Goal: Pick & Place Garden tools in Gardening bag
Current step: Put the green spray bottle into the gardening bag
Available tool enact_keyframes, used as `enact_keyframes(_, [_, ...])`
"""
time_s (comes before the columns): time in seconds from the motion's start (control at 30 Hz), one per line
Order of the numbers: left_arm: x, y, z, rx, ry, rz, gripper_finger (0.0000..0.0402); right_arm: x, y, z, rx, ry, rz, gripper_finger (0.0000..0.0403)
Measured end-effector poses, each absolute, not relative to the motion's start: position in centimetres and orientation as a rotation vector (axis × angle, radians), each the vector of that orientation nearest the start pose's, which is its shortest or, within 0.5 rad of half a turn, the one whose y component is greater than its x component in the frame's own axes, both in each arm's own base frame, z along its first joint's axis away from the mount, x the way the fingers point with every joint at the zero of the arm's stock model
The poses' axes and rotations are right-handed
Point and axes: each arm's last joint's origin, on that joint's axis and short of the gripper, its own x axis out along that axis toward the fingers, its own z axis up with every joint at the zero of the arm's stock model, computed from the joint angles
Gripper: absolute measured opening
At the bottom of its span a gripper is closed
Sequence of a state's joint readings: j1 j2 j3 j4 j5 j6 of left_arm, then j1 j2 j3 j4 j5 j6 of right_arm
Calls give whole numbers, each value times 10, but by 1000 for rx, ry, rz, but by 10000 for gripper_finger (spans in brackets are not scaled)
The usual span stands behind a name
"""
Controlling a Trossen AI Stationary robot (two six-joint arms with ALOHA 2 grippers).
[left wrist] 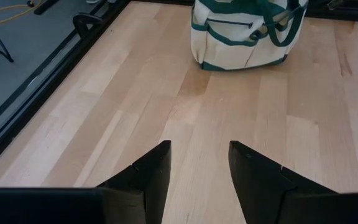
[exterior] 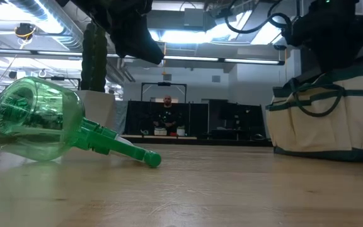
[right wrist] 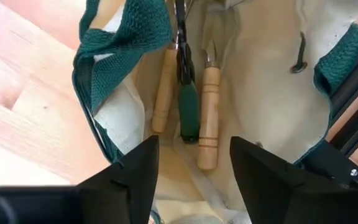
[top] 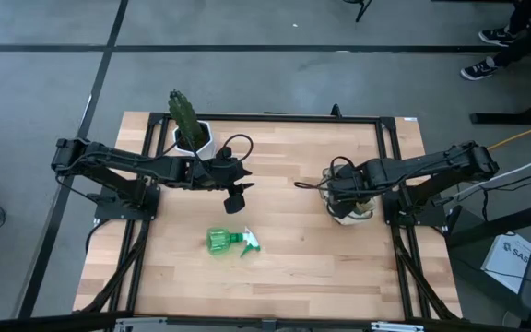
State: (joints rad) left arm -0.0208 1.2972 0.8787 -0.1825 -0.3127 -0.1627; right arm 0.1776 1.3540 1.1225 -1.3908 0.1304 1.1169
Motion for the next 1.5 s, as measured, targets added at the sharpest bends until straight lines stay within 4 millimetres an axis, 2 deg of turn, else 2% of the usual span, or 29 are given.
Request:
enact_keyframes(0.33, [276,3,259,-56,570,330,157,220,36,268,584,1284,-749,201])
enact_keyframes(0.53, [276,3,259,-57,570,330,157,231,39,270,453,1180,-650,199])
enact_keyframes(0.7, [276,3,259,-57,570,330,157,236,42,272,402,1085,-651,180])
enact_keyframes(0.93, [276,3,259,-57,570,330,157,255,64,282,333,859,-473,154])
enact_keyframes(1.07, [276,3,259,-57,570,331,157,269,84,293,292,709,-303,147])
enact_keyframes(1.2, [276,3,259,-57,570,330,157,285,107,295,226,600,-120,145])
enact_keyframes(1.33, [276,3,259,-57,570,330,157,302,126,286,131,542,25,145])
enact_keyframes(1.5, [276,3,259,-57,570,330,157,328,140,255,10,527,68,147])
